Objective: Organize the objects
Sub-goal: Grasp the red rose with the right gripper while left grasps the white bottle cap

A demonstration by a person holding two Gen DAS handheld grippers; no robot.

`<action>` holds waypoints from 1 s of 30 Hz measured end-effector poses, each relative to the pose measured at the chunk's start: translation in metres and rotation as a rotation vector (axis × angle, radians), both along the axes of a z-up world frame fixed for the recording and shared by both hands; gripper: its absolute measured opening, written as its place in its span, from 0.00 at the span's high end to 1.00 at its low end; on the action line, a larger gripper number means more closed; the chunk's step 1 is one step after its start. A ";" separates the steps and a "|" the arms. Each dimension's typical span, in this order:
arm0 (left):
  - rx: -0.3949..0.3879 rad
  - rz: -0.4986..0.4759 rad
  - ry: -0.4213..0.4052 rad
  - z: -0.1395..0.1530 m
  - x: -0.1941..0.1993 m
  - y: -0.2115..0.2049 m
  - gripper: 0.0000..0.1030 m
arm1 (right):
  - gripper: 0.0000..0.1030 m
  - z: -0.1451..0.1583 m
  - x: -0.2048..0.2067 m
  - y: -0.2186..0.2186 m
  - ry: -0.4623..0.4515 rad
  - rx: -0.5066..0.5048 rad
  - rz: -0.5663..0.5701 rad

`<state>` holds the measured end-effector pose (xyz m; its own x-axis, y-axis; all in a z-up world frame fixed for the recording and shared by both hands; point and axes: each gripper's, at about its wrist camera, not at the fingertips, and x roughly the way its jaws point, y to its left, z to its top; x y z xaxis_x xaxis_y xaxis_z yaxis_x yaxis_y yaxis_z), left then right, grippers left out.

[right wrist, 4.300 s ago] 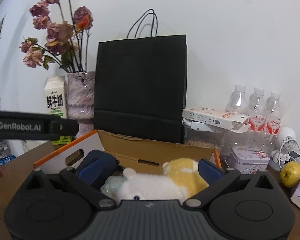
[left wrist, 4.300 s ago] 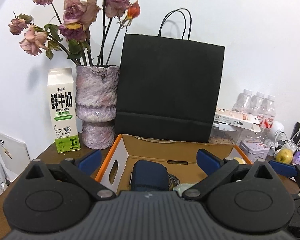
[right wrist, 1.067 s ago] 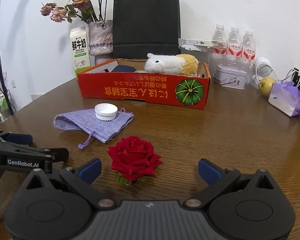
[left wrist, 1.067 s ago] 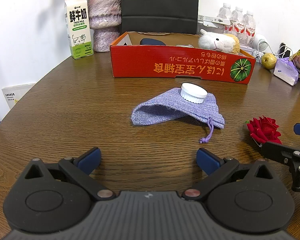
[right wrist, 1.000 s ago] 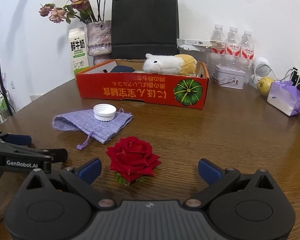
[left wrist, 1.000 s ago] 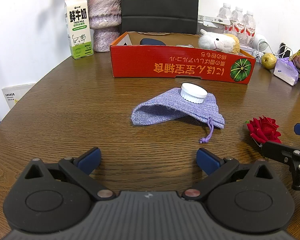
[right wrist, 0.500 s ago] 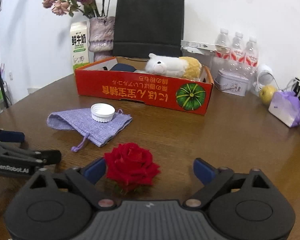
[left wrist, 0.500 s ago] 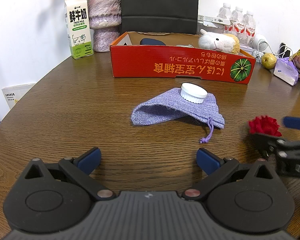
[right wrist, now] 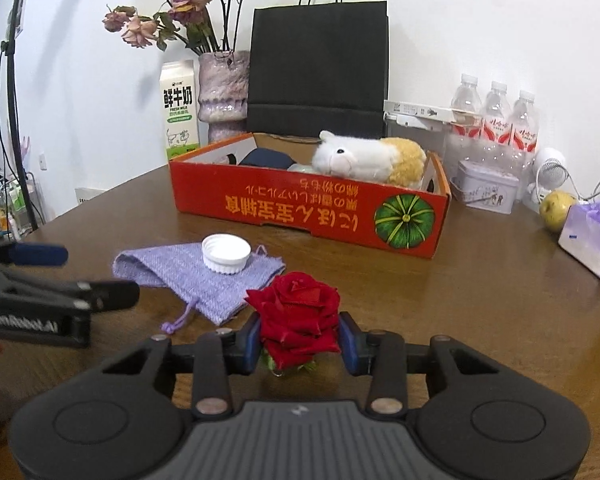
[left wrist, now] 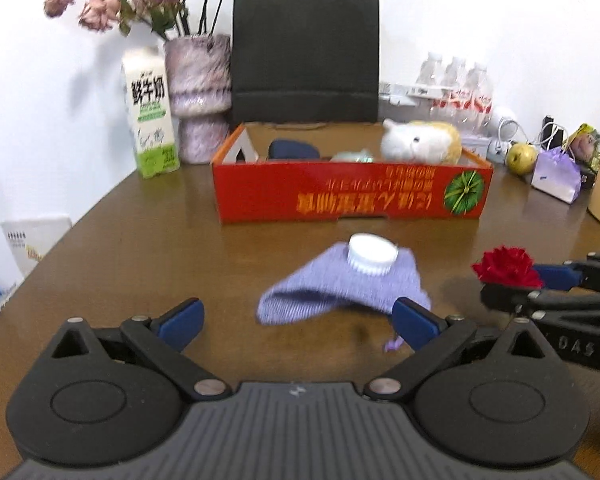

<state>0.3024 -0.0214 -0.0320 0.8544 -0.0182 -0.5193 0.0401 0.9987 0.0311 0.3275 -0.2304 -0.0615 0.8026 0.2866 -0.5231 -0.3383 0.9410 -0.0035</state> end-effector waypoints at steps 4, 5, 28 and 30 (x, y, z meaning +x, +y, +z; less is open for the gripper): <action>0.008 -0.009 -0.010 0.004 0.012 -0.004 0.00 | 0.64 0.004 0.003 -0.001 -0.018 0.003 -0.005; 0.007 -0.009 -0.008 0.003 0.015 -0.005 0.00 | 0.64 0.005 0.005 -0.001 -0.023 0.003 -0.006; 0.060 -0.126 0.054 -0.017 0.075 -0.055 0.60 | 0.64 0.011 0.033 -0.011 -0.073 0.020 -0.034; 0.053 -0.135 0.060 -0.018 0.077 -0.056 0.61 | 0.64 0.011 0.034 -0.011 -0.074 0.019 -0.033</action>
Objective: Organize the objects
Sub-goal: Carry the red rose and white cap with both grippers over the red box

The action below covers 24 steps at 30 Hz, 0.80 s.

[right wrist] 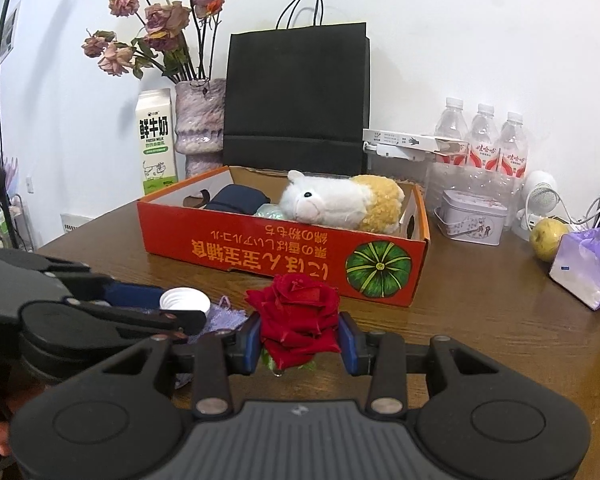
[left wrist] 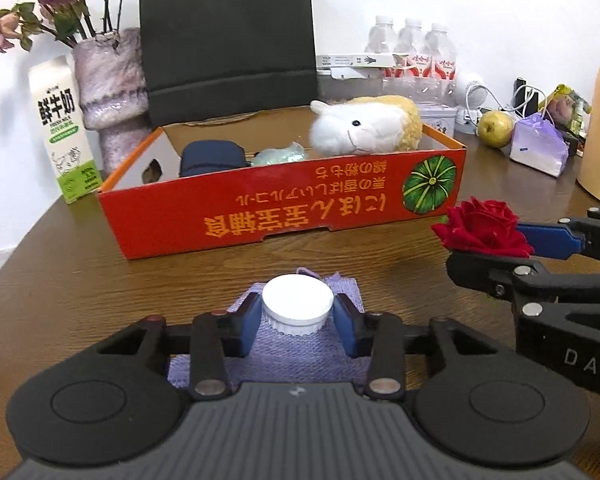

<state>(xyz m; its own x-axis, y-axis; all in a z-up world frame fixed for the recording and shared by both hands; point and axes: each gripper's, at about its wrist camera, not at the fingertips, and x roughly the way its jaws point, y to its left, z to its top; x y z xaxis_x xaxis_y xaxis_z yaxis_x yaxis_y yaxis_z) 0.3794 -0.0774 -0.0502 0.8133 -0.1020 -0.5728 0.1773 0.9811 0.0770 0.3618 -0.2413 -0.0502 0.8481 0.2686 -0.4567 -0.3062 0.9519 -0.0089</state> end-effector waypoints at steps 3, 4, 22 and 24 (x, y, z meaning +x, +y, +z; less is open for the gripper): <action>-0.021 -0.016 -0.008 0.001 0.000 0.001 0.61 | 0.64 0.000 0.002 0.000 -0.003 0.000 -0.001; -0.027 -0.020 -0.011 0.002 0.000 0.001 0.61 | 0.64 0.000 0.003 0.000 -0.004 -0.001 -0.001; -0.116 0.050 -0.185 0.056 0.000 0.016 0.61 | 0.64 0.026 0.017 0.007 -0.092 0.014 0.007; -0.133 0.063 -0.196 0.063 0.004 0.020 0.61 | 0.64 0.032 0.022 0.010 -0.109 0.024 0.006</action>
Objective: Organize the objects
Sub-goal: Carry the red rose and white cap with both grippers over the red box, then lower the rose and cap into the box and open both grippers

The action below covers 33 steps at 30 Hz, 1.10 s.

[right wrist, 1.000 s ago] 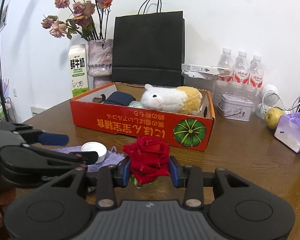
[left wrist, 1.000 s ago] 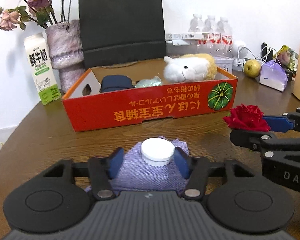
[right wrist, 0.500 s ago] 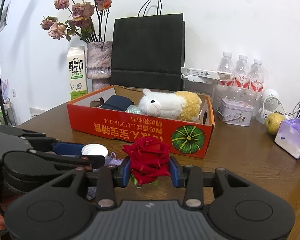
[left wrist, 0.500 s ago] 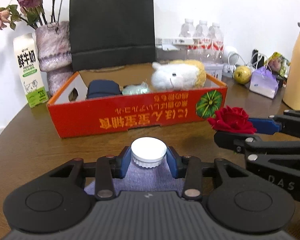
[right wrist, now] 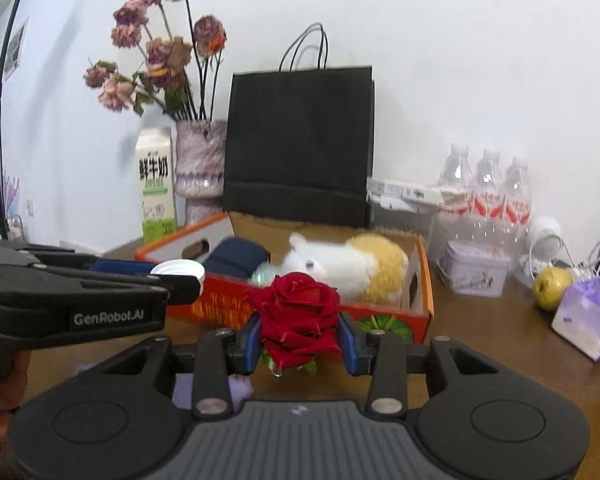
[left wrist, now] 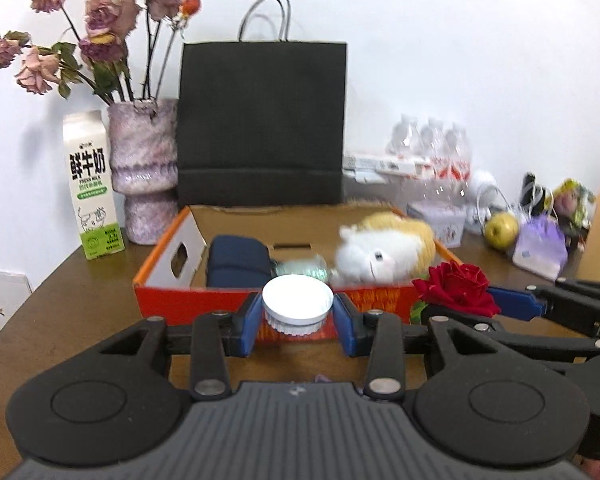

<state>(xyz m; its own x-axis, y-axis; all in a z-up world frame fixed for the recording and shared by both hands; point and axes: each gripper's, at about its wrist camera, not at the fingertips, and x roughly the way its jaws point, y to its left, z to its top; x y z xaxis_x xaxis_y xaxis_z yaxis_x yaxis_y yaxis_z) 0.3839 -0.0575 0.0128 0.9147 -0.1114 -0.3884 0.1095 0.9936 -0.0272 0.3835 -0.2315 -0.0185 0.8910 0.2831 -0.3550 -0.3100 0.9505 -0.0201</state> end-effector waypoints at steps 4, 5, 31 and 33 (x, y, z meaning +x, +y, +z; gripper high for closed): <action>-0.025 0.031 -0.006 0.009 0.010 0.008 0.61 | 0.64 0.011 0.011 0.006 -0.027 0.017 0.003; -0.032 0.034 -0.011 0.011 0.012 0.010 0.61 | 0.64 0.013 0.014 0.007 -0.032 0.020 0.002; -0.056 0.082 -0.046 0.027 0.099 0.030 0.61 | 0.64 0.024 0.109 0.034 -0.054 0.019 0.005; -0.055 0.085 -0.045 0.027 0.105 0.031 0.61 | 0.64 0.024 0.116 0.035 -0.052 0.017 0.005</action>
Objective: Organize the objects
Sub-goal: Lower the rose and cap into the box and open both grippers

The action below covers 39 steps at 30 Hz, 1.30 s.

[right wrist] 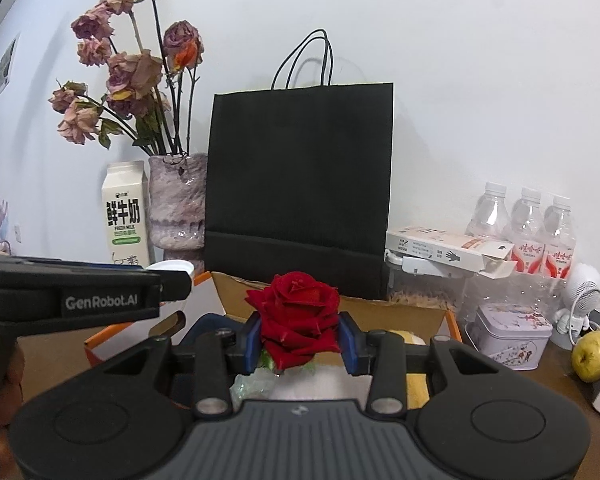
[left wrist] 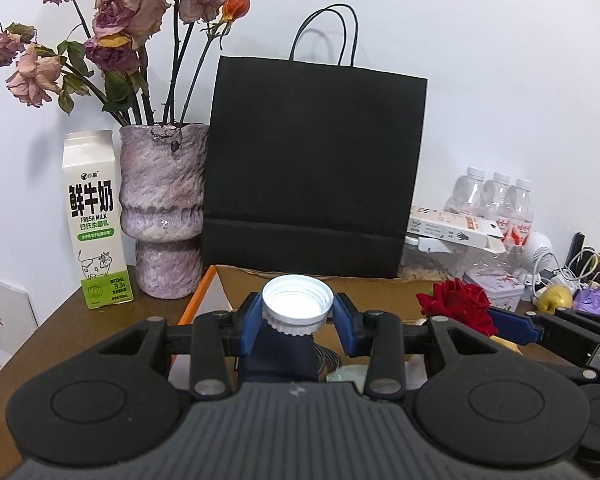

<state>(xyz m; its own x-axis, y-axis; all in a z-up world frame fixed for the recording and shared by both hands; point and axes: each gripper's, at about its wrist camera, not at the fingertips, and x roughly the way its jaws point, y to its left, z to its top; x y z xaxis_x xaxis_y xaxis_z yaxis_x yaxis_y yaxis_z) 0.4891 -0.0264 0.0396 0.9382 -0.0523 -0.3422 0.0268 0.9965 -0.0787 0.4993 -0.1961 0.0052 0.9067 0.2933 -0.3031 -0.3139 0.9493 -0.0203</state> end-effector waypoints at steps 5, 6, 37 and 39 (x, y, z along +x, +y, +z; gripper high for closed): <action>0.006 0.000 0.002 -0.001 0.012 0.001 0.61 | 0.64 -0.002 0.013 0.001 0.007 -0.005 -0.001; 0.007 0.000 0.003 -0.001 0.014 0.001 0.61 | 0.64 -0.002 0.015 0.001 0.009 -0.005 -0.002; 0.020 0.016 0.054 -0.018 0.070 0.005 0.44 | 0.57 -0.019 0.065 0.005 0.098 -0.047 -0.045; 0.016 0.019 0.049 -0.017 0.069 0.006 0.33 | 0.51 -0.019 0.065 0.005 0.102 -0.053 -0.046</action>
<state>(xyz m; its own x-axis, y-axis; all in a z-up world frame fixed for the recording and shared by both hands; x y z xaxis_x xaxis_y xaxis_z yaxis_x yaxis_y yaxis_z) 0.5578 -0.0204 0.0223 0.9212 -0.0289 -0.3880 0.0044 0.9980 -0.0638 0.5641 -0.1907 -0.0141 0.8826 0.2331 -0.4082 -0.2728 0.9612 -0.0409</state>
